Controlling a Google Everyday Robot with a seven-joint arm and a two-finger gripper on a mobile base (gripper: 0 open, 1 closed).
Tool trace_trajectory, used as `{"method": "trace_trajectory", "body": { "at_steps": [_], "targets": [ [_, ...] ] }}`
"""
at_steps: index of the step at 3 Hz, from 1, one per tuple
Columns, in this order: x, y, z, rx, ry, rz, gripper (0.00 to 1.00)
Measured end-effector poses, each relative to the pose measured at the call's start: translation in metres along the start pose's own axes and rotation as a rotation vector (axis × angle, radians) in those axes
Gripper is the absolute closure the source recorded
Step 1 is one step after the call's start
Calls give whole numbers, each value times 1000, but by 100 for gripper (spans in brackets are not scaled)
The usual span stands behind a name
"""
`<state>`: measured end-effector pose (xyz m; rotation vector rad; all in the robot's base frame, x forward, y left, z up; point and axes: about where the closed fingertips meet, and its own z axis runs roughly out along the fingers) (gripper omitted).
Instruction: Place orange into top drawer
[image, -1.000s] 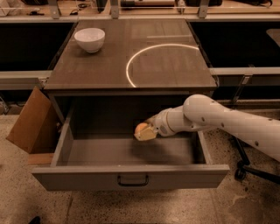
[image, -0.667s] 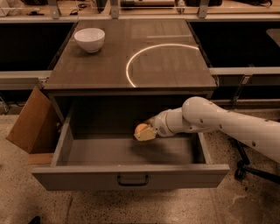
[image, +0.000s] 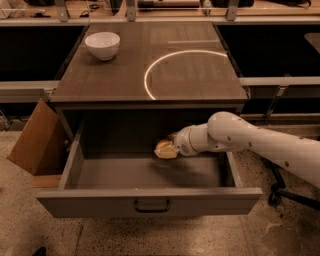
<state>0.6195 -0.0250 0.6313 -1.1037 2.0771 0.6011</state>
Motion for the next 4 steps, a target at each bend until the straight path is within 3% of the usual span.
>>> {"method": "trace_trajectory", "body": {
  "at_steps": [1,2,4],
  "targets": [
    [1,-3,-4,-2,-19,14,0],
    [-4,-1,-26,3,-72,15,0],
    [-6,5,-100,83,-154,27,0]
  ]
}}
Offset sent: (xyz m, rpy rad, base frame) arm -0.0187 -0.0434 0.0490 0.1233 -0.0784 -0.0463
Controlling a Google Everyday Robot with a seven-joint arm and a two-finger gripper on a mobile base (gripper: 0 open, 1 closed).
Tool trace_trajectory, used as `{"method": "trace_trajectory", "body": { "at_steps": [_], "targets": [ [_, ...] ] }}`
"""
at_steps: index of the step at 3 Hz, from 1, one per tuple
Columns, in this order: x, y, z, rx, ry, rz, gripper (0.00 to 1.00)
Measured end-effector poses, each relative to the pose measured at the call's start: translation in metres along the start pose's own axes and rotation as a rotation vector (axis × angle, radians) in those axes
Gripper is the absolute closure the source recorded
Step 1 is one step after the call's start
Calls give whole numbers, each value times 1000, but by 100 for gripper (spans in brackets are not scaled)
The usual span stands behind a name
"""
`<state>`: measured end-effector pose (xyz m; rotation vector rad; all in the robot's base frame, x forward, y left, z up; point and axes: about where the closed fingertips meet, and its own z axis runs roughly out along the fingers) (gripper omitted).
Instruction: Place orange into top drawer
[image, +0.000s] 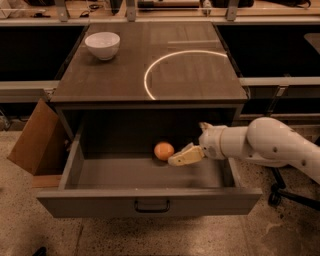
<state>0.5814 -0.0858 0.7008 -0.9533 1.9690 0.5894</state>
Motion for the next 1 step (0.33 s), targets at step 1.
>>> {"method": "trace_trajectory", "body": {
  "at_steps": [1],
  "targets": [
    [-2,4,-35,34,-14,10,0]
  ]
}}
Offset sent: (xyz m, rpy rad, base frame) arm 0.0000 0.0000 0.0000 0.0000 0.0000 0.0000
